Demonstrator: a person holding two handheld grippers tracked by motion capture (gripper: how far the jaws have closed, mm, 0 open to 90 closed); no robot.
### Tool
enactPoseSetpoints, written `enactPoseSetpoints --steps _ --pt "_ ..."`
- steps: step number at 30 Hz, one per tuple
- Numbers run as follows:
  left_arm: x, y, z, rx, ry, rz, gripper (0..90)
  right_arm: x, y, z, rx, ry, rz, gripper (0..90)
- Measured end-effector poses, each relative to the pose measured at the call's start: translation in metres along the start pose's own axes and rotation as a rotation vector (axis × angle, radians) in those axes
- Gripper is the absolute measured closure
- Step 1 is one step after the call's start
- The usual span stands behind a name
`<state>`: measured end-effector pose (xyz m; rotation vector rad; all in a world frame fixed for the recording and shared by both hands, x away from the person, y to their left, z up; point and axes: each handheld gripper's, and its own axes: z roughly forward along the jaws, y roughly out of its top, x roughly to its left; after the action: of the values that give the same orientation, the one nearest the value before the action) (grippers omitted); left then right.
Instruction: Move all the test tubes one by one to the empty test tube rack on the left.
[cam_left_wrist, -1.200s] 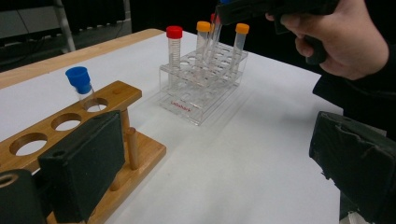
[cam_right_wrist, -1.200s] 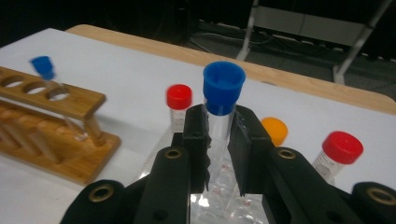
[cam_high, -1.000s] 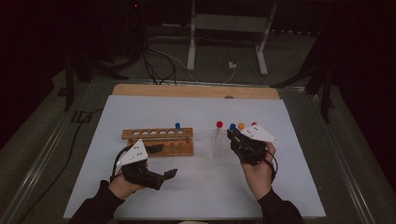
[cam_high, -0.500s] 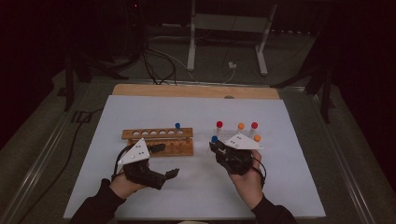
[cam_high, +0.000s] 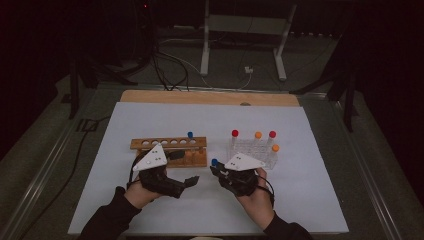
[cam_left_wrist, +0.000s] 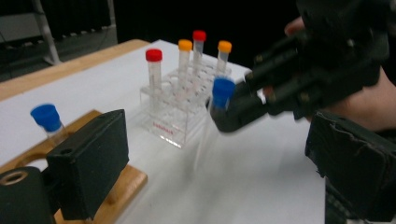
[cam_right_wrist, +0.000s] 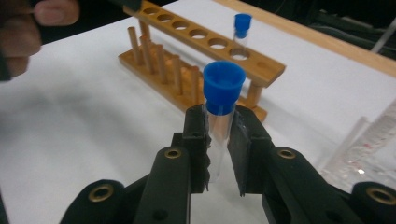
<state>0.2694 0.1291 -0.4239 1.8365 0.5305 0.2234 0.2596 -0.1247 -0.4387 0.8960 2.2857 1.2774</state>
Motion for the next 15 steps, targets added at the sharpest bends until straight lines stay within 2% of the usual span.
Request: enactPoseSetpoints --steps 5,9,15 --pt "0.001 0.005 0.011 -0.006 -0.013 0.004 17.0 0.004 0.000 0.000 0.000 0.017 -0.007 77.1" --pt "-0.001 0.007 0.023 0.001 -0.033 0.016 28.7 0.005 0.000 0.000 0.003 0.022 -0.014 77.1" --pt "-0.003 0.008 0.038 0.022 -0.040 0.030 43.3 0.006 0.000 0.000 0.003 0.028 -0.019 77.1"
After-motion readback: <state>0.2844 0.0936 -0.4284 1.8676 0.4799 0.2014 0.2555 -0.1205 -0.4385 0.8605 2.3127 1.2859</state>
